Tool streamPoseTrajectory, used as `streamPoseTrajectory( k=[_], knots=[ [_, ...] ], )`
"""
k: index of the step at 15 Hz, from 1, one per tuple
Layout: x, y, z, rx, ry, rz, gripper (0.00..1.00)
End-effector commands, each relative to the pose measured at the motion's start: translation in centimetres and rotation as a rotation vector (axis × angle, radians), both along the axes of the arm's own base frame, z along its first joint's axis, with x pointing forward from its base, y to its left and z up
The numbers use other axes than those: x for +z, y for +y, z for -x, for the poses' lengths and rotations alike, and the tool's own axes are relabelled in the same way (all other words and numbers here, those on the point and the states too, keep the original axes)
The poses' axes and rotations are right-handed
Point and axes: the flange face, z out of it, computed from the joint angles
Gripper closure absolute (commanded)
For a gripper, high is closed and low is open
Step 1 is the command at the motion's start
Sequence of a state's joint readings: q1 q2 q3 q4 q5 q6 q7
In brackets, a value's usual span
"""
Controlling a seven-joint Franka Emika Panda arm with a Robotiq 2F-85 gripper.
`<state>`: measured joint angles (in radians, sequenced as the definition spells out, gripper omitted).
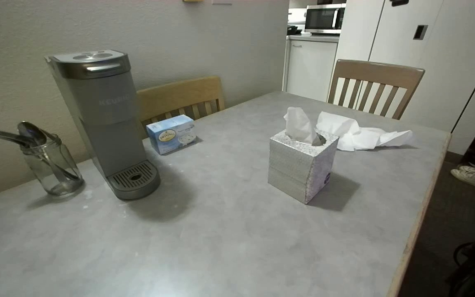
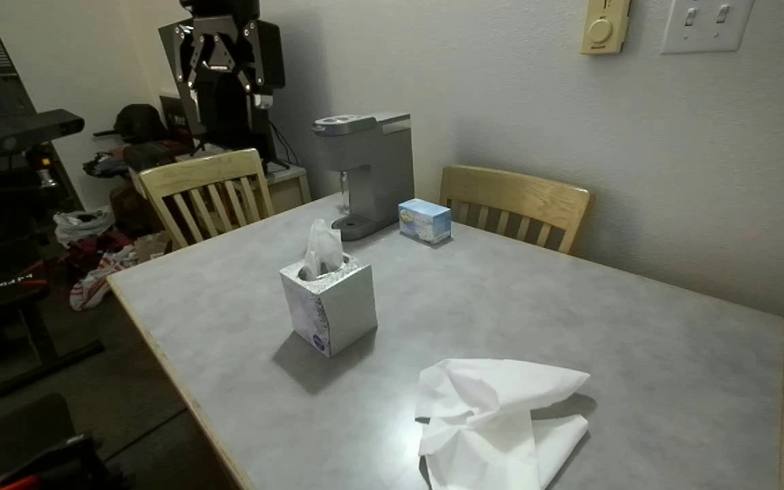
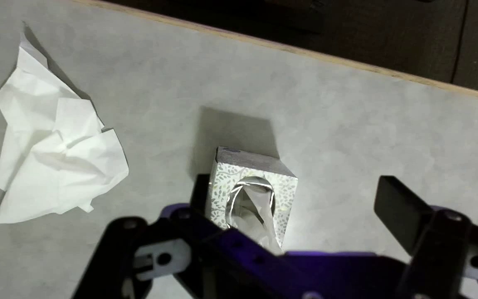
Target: Get a wipe from the wipe box and place it on the table
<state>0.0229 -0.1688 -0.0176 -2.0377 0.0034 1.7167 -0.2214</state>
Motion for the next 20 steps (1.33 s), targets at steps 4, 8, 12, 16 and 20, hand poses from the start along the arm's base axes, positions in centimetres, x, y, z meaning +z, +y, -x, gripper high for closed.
streamPoseTrajectory(
  k=[4,8,12,16,20],
  knots=[
    [-2.4,0.3,-0.6,-0.032,-0.110,0.027,0.00],
    [-3.4,0.0,-3.0,-0.111,-0.360,0.048,0.00],
    [-7.1,-0.4,-4.7,-0.167,-0.513,0.064,0.00],
    [-11.1,-0.6,-6.5,-0.220,-0.547,0.044,0.00],
    [-13.7,-0.5,-7.8,-0.249,-0.527,0.023,0.00]
  ],
)
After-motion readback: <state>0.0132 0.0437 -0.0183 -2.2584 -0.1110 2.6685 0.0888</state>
